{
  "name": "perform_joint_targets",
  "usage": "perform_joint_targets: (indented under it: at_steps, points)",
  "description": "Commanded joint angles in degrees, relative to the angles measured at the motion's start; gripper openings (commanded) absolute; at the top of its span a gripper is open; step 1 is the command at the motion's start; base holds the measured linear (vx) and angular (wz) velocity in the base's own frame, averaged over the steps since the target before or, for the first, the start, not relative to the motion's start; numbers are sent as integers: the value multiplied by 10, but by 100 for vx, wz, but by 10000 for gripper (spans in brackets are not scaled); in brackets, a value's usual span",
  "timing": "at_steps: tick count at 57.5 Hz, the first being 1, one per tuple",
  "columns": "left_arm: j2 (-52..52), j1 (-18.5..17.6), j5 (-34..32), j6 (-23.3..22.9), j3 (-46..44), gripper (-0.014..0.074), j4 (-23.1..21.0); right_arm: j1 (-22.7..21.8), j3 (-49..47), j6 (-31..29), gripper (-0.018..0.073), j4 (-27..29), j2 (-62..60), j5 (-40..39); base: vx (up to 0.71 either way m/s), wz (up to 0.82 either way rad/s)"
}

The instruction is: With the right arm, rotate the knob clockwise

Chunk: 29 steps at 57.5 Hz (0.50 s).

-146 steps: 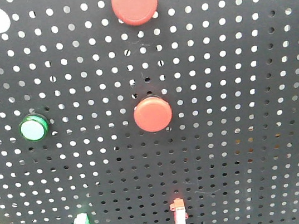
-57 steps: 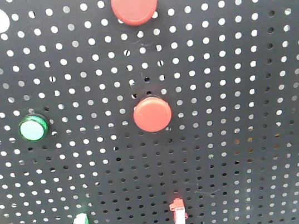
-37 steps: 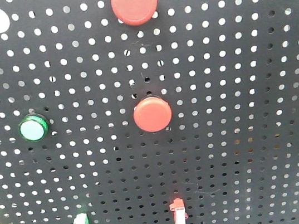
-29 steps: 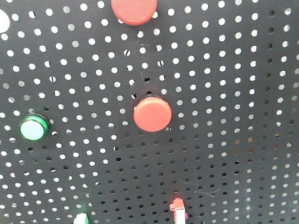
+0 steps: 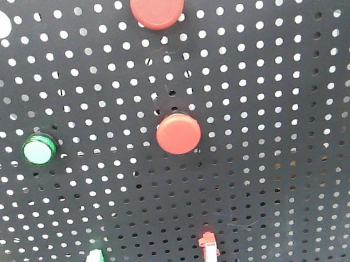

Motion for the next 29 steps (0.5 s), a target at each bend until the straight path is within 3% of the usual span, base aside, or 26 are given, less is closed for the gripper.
perform_joint_targets:
  at_steps: [1, 16, 29]
  points:
    - [-10, -4, -49, -1, 19, -6, -3, 1, -17, 12, 176, -31, 9, -32, 0, 0]
    - [-10, -4, -49, -1, 19, -6, -3, 1, -17, 85, 178, -83, 16, -23, 0, 0]
    - [-10, -4, -49, -1, 19, -6, -3, 1, -17, 94, 155, -92, 16, -10, 0, 0]
